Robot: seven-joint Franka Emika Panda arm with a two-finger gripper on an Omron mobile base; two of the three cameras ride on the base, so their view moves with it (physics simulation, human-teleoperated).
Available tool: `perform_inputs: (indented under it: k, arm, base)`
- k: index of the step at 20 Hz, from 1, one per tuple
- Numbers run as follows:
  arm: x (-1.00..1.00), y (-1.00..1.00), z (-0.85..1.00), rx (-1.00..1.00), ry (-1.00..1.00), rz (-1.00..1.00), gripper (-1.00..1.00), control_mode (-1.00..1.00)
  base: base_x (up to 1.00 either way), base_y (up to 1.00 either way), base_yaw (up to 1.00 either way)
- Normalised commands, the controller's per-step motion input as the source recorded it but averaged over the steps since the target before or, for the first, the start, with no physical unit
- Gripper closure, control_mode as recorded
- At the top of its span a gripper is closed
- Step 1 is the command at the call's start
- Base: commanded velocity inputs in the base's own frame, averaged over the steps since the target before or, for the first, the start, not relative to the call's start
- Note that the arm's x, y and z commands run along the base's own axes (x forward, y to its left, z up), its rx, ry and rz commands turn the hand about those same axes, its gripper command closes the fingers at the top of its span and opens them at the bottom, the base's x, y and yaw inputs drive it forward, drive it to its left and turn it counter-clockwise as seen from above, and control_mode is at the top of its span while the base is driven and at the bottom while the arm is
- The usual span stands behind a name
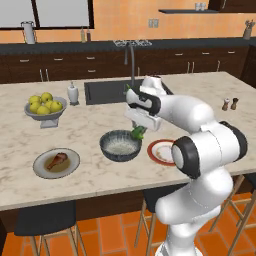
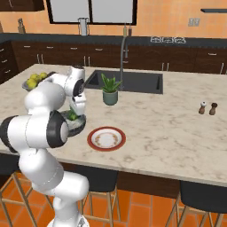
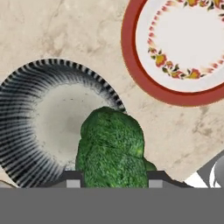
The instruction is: Pick the chicken drumstick and broccoli from their plates and place them in the bowl. Then put the bowl in the fridge.
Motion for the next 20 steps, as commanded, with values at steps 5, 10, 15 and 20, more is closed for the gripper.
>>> perform_inputs:
  k: [5,10,15,20]
  arm:
    - [0.42,0.48,-0.47,-0.05,0.02,0.0,1.0,-1.0]
    - [0.03,0.2,-0.48,-0.04,0.01,0.0,1.0,-1.0]
    - [0.01,0.04,-0.57,-0.05,0.02,0.0,1.0,-1.0]
    - [0.12,0.06,-0.22,-0.02,0.0,0.0,-1.0,-1.0]
  base:
    - [0.0,0.0,0.0]
    - [0.0,0.0,0.0]
    - [0.0,0.0,0.0]
    - [0.0,0.0,0.0]
